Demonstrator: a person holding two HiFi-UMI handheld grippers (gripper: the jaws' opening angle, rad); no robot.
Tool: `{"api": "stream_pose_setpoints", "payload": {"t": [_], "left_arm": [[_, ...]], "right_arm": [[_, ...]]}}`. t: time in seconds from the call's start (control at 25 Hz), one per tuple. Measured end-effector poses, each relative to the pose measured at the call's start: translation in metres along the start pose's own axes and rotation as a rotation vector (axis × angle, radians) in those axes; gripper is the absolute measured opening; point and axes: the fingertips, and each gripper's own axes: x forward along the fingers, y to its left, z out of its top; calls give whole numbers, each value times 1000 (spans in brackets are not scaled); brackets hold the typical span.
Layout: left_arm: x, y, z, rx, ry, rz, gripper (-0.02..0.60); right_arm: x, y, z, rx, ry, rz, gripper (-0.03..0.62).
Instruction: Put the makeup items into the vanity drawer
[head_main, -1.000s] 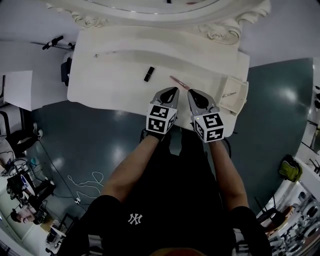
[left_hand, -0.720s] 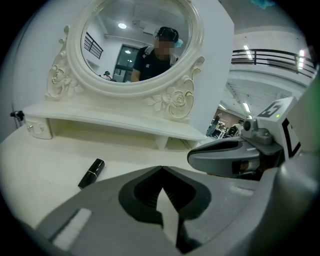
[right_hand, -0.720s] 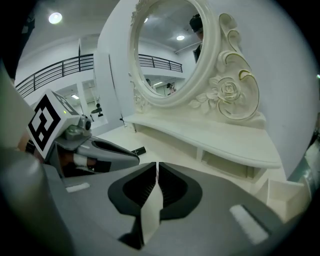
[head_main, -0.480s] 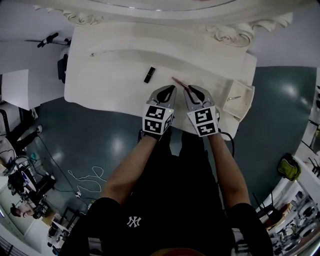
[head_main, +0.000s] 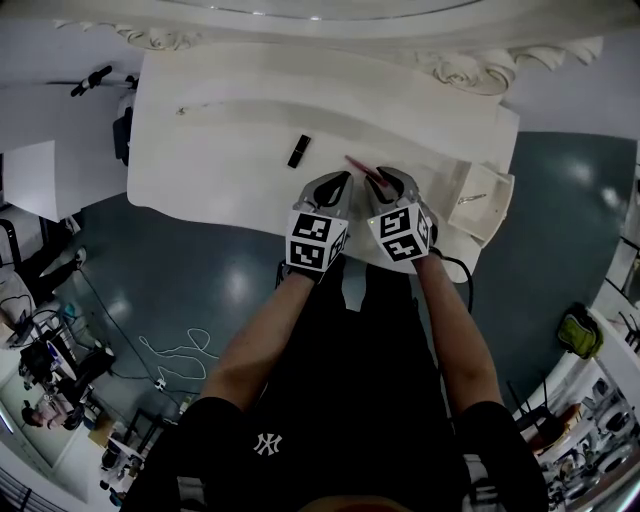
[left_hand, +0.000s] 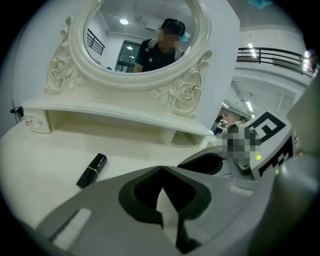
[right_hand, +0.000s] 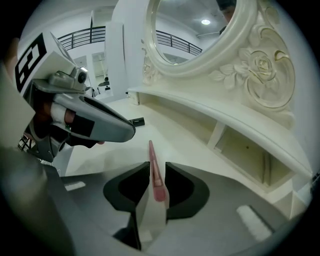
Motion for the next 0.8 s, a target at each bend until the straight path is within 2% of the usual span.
{"api": "stream_pose_setpoints", "payload": {"t": [0.24,0.4,0.8], "left_arm": [[-1,3,-1,-5,2,5,2],[-4,2,-1,-3,-2,3,2],[-14,-9,9,20,-31,-21,2]], "right_arm": [[7,2,-7,-19,44,-7,84],[6,3,-7,-2,50,-12,83],[-24,5,15,54,-31,-39,81]]}}
